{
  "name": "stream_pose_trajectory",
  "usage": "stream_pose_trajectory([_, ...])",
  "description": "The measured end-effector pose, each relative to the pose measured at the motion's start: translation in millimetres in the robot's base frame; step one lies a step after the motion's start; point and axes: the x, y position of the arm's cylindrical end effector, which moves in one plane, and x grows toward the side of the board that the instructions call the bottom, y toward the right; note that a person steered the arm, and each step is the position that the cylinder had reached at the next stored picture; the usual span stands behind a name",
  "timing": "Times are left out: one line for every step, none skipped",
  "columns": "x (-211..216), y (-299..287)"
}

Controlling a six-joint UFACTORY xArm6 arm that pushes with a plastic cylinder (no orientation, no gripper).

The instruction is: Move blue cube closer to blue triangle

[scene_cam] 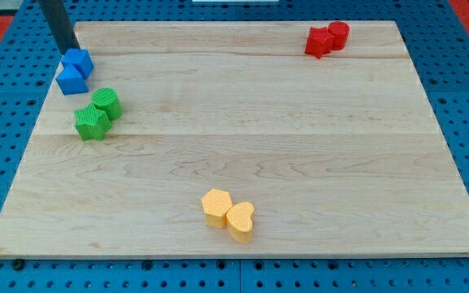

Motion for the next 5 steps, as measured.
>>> stream_pose_trajectory([0.0, -0.3])
stream_pose_trajectory([0.0, -3.8])
stream_pose_trajectory([8.3, -11.1])
stream_pose_trajectory([10.7, -14.6])
stream_pose_trajectory([10.7, -14.6])
